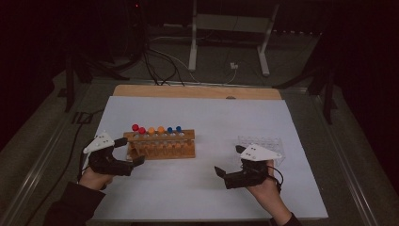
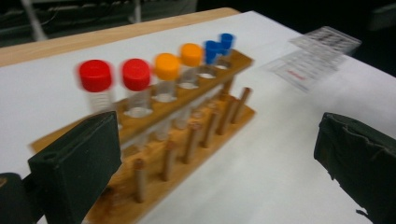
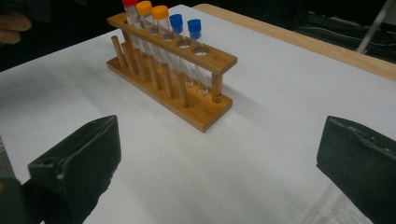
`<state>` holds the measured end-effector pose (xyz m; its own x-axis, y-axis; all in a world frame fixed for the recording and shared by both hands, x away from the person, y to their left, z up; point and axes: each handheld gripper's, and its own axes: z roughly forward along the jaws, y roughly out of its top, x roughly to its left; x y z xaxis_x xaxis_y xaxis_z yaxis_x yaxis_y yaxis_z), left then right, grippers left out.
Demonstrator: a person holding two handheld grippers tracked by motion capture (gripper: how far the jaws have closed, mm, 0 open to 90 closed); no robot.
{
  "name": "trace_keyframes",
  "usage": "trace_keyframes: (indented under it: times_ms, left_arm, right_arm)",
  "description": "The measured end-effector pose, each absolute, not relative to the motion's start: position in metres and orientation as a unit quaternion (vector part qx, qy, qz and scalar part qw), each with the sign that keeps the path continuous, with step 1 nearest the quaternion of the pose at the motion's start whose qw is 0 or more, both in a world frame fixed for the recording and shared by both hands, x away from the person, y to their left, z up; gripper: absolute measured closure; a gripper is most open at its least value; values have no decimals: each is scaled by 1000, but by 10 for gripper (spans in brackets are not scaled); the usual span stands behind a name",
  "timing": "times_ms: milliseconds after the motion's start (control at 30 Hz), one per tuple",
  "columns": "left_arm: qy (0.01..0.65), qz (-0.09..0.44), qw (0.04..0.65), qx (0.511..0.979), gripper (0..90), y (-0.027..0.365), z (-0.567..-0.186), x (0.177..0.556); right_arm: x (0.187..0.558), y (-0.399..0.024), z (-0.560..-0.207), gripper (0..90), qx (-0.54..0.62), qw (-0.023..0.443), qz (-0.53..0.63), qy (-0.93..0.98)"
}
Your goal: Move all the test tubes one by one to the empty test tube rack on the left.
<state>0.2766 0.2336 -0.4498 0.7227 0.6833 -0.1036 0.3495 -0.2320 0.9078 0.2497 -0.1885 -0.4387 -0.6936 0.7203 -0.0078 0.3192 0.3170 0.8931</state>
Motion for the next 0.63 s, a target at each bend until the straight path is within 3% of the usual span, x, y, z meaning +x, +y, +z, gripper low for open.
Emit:
trace_keyframes:
  times_ms: [200,633]
  left_arm:
    - [305,156,542,768,4,223,-457,258]
    - [266,127,520,801,5,196,-494,249]
  right_arm:
    - [251,-188,-441,0,330,211,477,787]
    - [252,-190,-444,0,332,211,475,788]
